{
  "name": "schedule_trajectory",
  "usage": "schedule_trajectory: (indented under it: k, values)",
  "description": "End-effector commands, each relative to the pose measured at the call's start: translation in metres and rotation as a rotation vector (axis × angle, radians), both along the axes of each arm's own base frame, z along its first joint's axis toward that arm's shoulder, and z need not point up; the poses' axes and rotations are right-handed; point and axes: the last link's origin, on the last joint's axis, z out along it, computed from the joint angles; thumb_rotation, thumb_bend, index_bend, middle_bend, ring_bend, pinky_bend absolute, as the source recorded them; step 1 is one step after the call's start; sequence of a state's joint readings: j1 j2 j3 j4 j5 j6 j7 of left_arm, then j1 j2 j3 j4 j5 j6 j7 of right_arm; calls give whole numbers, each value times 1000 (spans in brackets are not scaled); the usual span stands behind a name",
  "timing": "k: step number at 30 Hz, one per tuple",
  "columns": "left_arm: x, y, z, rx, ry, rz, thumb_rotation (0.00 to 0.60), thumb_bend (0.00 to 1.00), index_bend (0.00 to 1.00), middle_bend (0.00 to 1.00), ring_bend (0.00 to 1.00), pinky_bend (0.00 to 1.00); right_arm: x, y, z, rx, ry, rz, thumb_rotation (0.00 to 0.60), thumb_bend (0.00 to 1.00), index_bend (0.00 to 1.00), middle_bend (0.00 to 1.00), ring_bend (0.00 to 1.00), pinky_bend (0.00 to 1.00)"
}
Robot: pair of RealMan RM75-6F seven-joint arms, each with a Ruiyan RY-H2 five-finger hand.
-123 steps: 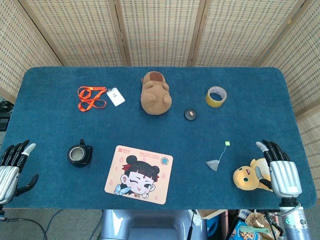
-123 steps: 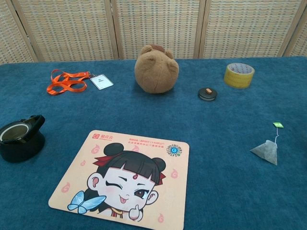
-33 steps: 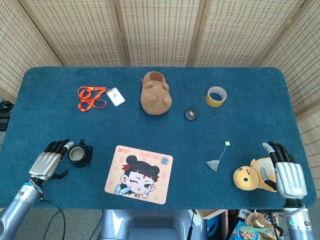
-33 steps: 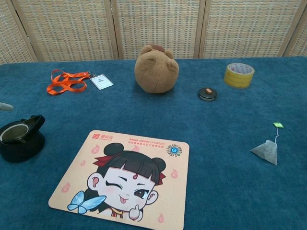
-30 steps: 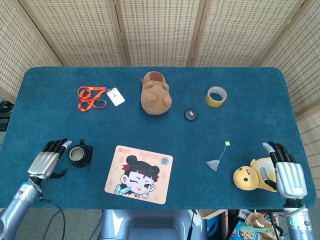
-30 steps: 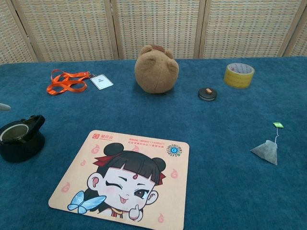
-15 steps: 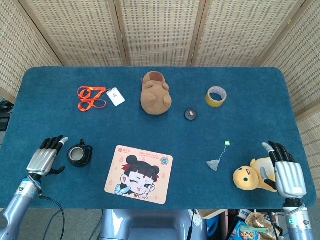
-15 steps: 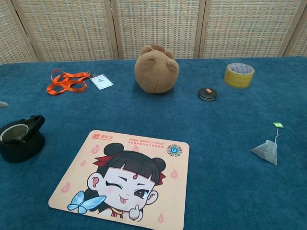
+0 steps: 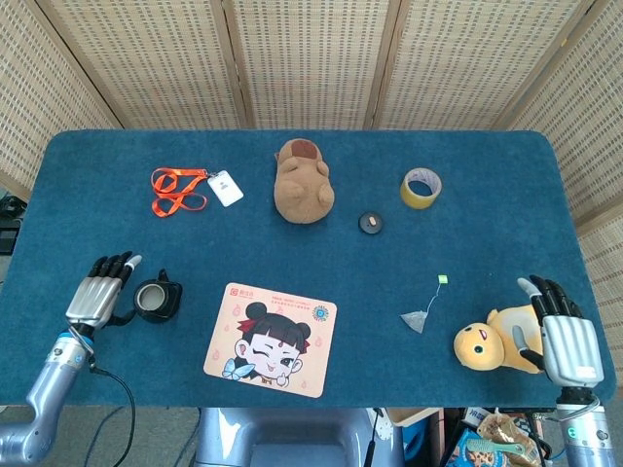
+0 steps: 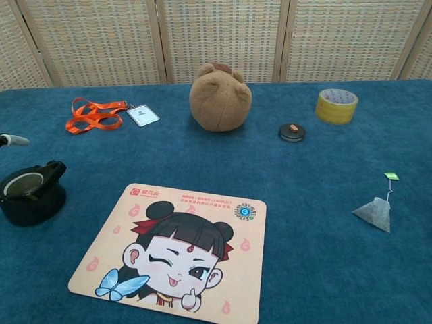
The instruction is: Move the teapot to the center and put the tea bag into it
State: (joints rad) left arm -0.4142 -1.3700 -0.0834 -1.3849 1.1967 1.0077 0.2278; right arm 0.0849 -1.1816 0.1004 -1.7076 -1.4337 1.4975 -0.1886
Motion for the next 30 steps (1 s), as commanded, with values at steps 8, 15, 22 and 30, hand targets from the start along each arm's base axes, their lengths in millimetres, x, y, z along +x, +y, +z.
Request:
schedule_trajectory:
  k: [8, 15, 22, 30]
  values:
    - [10, 24, -2, 31, 47, -41, 600, 291, 0, 0, 0, 0, -1, 2, 2, -3, 1, -3, 600, 570, 178, 206, 144, 313]
    - [23, 48, -5, 30, 76, -70, 600, 292, 0, 0, 0, 0, -2, 3, 2, -8, -1, -6, 600, 570, 178, 207, 144, 313]
    - [39, 70, -14, 22, 100, -94, 600, 292, 0, 0, 0, 0, -3, 6, 4, -12, 1, -13, 600, 570, 178, 206, 144, 313]
    - [55, 85, -21, 19, 109, -121, 600, 291, 0, 0, 0, 0, -3, 8, 5, -17, 1, -18, 600, 570, 178, 206, 144, 313]
